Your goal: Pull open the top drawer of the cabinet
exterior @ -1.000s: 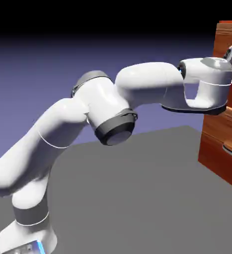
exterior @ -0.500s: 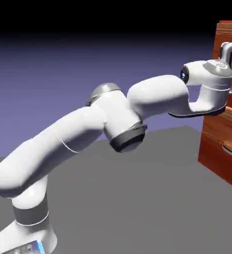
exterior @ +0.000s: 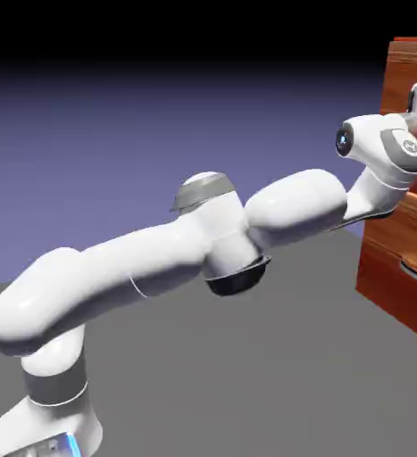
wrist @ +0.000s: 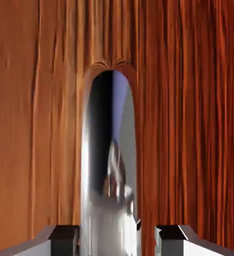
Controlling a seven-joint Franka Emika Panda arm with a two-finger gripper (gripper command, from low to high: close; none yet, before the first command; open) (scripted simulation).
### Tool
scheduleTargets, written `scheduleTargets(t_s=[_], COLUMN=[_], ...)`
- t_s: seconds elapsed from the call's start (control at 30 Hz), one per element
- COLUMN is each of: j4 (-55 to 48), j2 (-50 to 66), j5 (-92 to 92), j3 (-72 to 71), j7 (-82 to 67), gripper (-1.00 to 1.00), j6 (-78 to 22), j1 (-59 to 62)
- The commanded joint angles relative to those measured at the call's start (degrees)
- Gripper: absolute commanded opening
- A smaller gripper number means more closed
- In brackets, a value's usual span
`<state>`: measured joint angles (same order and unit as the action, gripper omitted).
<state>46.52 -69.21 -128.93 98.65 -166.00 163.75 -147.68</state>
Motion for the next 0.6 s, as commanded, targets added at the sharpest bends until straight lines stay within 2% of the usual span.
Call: scheduleTargets(t_s=[0.0, 0.27, 0.57], j4=[1.31, 16.63, 35.31], j2=[-0.68, -7.18, -12.71], j5=[-1.84, -13.94, -19.74], j3=[-2.07, -16.71, -24.64], j7=[0.0, 0.0, 0.91], gripper=[-1.0, -1.0, -1.0], j6=[-0.94, -9.96, -19.07], j1=[0.9, 9.88, 19.98])
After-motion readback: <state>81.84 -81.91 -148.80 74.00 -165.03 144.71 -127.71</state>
